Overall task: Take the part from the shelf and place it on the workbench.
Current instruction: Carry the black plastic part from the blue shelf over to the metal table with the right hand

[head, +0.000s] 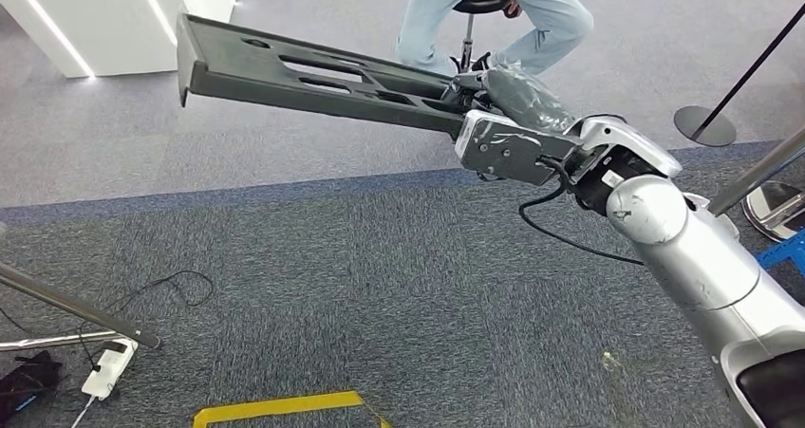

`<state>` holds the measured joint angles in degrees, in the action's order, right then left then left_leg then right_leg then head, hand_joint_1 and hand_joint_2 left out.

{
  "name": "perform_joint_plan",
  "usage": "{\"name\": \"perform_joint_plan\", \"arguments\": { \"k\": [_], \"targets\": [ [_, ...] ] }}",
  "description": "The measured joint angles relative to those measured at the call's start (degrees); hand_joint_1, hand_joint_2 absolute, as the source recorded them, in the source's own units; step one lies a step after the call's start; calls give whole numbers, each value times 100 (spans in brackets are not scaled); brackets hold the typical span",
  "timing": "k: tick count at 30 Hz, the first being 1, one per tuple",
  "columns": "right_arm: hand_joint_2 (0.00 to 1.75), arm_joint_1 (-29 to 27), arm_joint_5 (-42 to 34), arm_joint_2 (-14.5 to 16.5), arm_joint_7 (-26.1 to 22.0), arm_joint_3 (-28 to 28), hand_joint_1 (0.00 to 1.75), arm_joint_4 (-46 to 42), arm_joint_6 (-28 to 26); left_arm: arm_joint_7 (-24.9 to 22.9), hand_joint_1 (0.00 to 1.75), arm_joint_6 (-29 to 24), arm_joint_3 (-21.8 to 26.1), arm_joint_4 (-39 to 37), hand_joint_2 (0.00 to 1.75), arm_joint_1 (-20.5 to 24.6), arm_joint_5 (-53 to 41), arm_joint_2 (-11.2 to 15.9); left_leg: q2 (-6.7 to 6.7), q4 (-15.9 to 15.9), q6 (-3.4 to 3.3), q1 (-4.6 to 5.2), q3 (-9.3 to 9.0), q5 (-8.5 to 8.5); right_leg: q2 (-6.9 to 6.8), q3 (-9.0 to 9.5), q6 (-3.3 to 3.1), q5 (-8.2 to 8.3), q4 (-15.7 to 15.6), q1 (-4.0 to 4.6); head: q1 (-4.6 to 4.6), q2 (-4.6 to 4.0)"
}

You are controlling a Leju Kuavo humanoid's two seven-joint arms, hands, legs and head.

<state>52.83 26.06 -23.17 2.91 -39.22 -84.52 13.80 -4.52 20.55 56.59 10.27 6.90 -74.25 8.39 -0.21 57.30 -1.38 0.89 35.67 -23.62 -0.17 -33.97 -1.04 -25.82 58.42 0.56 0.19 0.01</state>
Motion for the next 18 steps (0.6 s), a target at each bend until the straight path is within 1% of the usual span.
{"name": "perform_joint_plan", "arguments": {
  "k": [1,2,3,4,5,6,7,8,9,10,11,12,13,14,16,17,18],
  "targets": [
    [175,3,0,-2,0,1,175,-1,-1,0,0,0,0,0,175,-1,0,0,0,-62,-13,-16,-40,20,5,-5,27,-37,29,-1,3,0],
    [175,13,0,-3,0,1,175,-3,-1,0,0,1,0,0,175,-1,0,-2,2,-124,-28,-37,-82,42,12,-52,53,-121,146,0,8,0],
    [175,21,0,-4,0,1,175,-4,-1,0,0,2,0,0,175,2,0,-4,5,-172,-40,-58,-118,57,20,-160,82,-257,386,-4,11,0],
    [175,22,-1,-4,-1,1,175,-3,-1,0,0,2,0,0,175,6,0,-7,5,-185,-49,-58,-132,57,27,-319,108,-419,730,-20,15,-1],
    [175,14,-1,-4,0,1,175,-2,0,0,0,3,0,0,175,9,0,-8,1,-184,-56,-64,-133,53,28,-516,136,-569,1111,-39,17,-1],
    [175,-1,-1,-4,1,1,175,2,1,0,0,2,0,0,175,10,0,-11,-4,-177,-57,-71,-133,44,28,-685,165,-649,1409,-64,19,-1],
    [175,-16,-1,-5,1,1,175,6,1,0,0,2,0,0,175,8,0,-14,-12,-162,-47,-83,-133,31,27,-772,193,-624,1524,-93,22,-1],
    [175,-24,-1,-5,2,1,175,9,1,0,0,2,0,0,175,6,0,-18,-20,-137,-26,-100,-133,11,25,-753,223,-492,1421,-124,22,-1],
    [175,-24,-1,-5,1,1,175,9,0,0,0,2,0,0,175,5,0,-21,-29,-97,5,-122,-132,-18,24,-629,255,-284,1119,-155,23,-1],
    [175,-21,-1,-5,1,1,175,9,0,0,0,2,0,0,175,4,0,-20,-36,-48,46,-140,-125,-55,28,-459,290,-103,741,-183,24,-1],
    [175,-15,-1,-5,0,1,175,8,1,0,0,3,0,0,175,6,0,-16,-45,19,89,-149,-103,-93,42,-306,303,21,417,-193,29,-1],
    [175,-14,-1,-4,-1,0,175,7,1,0,0,3,0,0,175,7,0,-13,-55,67,128,-152,-76,-119,53,-210,292,77,214,-191,32,-1],
    [175,-17,-1,-4,0,-1,175,7,2,0,0,3,0,0,175,7,0,-9,-64,99,160,-150,-50,-132,66,-175,262,70,137,-177,32,-1],
    [175,-18,-1,-4,0,-1,175,6,2,0,0,4,0,0,175,7,0,-8,-72,114,185,-150,-31,-129,72,-178,213,68,138,-155,31,-1],
    [175,-12,-2,-4,1,0,175,5,-1,0,0,4,0,0,175,3,0,-9,-68,144,223,-164,-11,-156,61,-177,121,81,136,-151,22,-1],
    [175,-2,-2,-4,0,1,175,4,-2,0,0,4,0,0,175,2,0,-11,-53,250,243,-169,33,-228,54,-167,80,85,127,-154,14,-1],
    [175,8,-2,-4,0,1,175,3,-3,0,0,4,0,0,175,2,0,-13,-38,467,260,-171,128,-355,47,-155,44,89,117,-158,5,-1]
  ]
}}
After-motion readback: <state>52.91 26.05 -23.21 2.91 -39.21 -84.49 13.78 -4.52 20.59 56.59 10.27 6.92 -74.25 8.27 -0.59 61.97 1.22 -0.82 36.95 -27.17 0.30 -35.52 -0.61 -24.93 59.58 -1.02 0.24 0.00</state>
